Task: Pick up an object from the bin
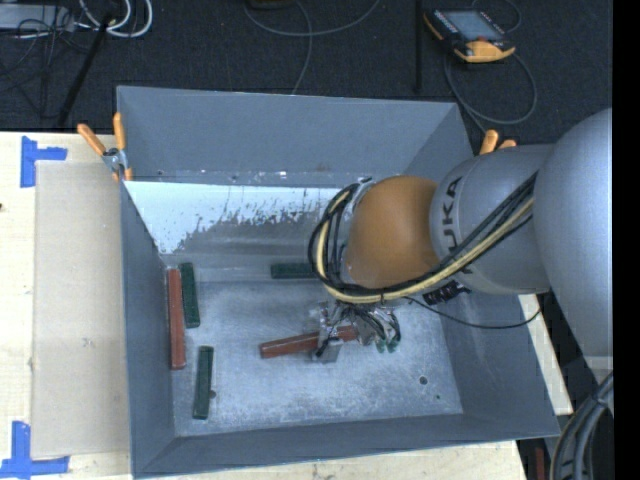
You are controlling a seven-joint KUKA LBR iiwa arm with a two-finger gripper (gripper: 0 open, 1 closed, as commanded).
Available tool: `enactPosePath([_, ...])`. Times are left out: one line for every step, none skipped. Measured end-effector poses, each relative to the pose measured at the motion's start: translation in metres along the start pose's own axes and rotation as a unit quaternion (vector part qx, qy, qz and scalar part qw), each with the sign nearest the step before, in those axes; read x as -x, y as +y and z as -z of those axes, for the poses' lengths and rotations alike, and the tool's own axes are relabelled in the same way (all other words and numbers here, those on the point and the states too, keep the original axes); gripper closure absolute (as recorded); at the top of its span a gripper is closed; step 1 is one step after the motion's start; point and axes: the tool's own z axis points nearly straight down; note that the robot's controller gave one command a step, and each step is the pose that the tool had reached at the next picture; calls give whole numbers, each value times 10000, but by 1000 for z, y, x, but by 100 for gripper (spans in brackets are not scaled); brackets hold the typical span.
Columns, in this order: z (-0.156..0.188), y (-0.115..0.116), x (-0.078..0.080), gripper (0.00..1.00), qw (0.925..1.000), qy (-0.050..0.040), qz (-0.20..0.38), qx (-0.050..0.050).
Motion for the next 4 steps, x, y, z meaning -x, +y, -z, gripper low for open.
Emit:
enactPosePath([0, 0, 0, 0, 10000, 5, -5, 0])
enactPosePath([0, 0, 0, 100, 10000, -2, -10, 0])
enactPosePath([0, 0, 0, 0, 10000, 4, -11, 1])
enactPosePath([0, 0, 0, 100, 10000, 2, -14, 2])
